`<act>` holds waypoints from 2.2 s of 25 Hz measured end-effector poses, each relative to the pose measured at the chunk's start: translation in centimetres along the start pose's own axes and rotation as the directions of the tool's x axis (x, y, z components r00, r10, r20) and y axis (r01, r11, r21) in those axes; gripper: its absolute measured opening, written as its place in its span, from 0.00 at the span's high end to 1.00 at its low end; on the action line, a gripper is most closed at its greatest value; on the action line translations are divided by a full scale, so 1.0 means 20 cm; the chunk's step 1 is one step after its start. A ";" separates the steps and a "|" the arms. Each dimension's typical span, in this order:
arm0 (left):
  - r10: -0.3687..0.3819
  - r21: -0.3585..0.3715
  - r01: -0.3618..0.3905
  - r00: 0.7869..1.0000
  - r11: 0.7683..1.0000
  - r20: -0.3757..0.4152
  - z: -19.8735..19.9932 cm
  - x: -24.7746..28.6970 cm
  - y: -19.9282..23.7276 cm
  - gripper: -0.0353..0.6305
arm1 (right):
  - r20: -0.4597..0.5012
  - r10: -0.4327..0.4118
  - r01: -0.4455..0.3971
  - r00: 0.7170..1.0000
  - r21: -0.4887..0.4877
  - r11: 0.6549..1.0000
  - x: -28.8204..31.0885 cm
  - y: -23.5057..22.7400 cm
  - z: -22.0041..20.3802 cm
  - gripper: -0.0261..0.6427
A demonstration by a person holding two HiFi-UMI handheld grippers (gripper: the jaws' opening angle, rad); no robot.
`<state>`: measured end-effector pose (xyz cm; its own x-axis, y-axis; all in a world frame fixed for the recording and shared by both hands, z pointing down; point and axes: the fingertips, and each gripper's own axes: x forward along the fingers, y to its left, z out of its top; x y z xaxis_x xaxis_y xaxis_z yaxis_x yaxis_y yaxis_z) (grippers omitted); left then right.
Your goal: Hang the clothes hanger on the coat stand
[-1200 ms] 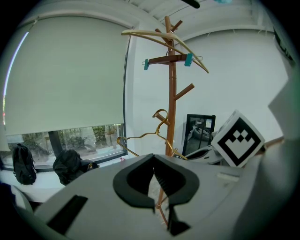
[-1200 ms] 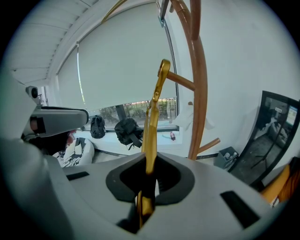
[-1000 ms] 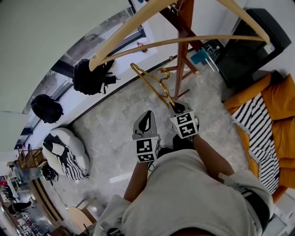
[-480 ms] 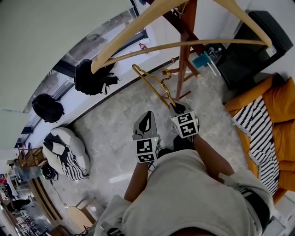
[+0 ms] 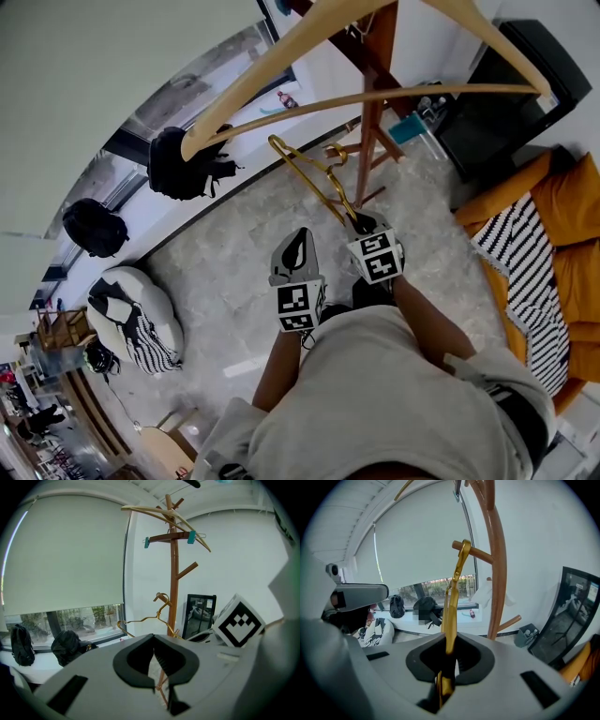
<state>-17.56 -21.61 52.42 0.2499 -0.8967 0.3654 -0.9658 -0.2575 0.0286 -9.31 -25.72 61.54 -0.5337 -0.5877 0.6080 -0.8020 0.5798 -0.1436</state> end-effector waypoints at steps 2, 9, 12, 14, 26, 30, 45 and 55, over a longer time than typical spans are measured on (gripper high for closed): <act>-0.009 0.000 0.009 1.000 1.000 -0.002 0.00 0.01 -0.01 0.93 | -0.001 -0.008 0.008 1.000 0.002 1.000 0.00 -0.01 -0.01 0.93; -0.051 0.004 0.051 0.999 0.999 -0.013 -0.01 0.08 -0.06 0.93 | -0.006 -0.032 0.032 0.999 0.029 0.999 -0.01 -0.08 -0.02 0.93; -0.064 0.008 0.064 0.998 0.998 -0.014 0.00 0.11 -0.09 0.93 | -0.007 -0.040 0.040 0.999 0.033 0.999 -0.02 -0.11 -0.02 0.93; -0.072 0.011 0.072 0.997 0.997 -0.012 0.01 0.13 -0.11 0.93 | -0.007 -0.044 0.044 0.999 0.035 0.998 -0.02 -0.13 -0.03 0.93; -0.100 0.018 0.100 0.995 0.995 -0.025 0.00 0.21 -0.16 0.93 | -0.016 -0.059 0.060 0.998 0.042 0.997 -0.02 -0.20 -0.06 0.93; -0.097 0.014 0.097 0.995 0.995 -0.032 -0.01 0.20 -0.15 0.93 | -0.023 -0.057 0.058 0.998 0.044 0.997 -0.01 -0.20 -0.06 0.93; -0.081 0.008 0.081 0.996 0.997 -0.034 -0.03 0.20 -0.13 0.93 | -0.036 -0.060 0.061 0.998 0.044 0.997 0.02 -0.21 -0.09 0.93; -0.071 0.002 0.071 0.997 0.997 -0.034 -0.02 0.17 -0.09 0.93 | -0.052 -0.066 0.068 0.996 0.043 0.997 0.03 -0.21 -0.09 0.93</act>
<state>-14.95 -23.98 53.95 0.3150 -0.8635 0.3938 -0.9456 -0.3211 0.0522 -5.86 -27.50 63.92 -0.4652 -0.5942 0.6561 -0.8472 0.5137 -0.1354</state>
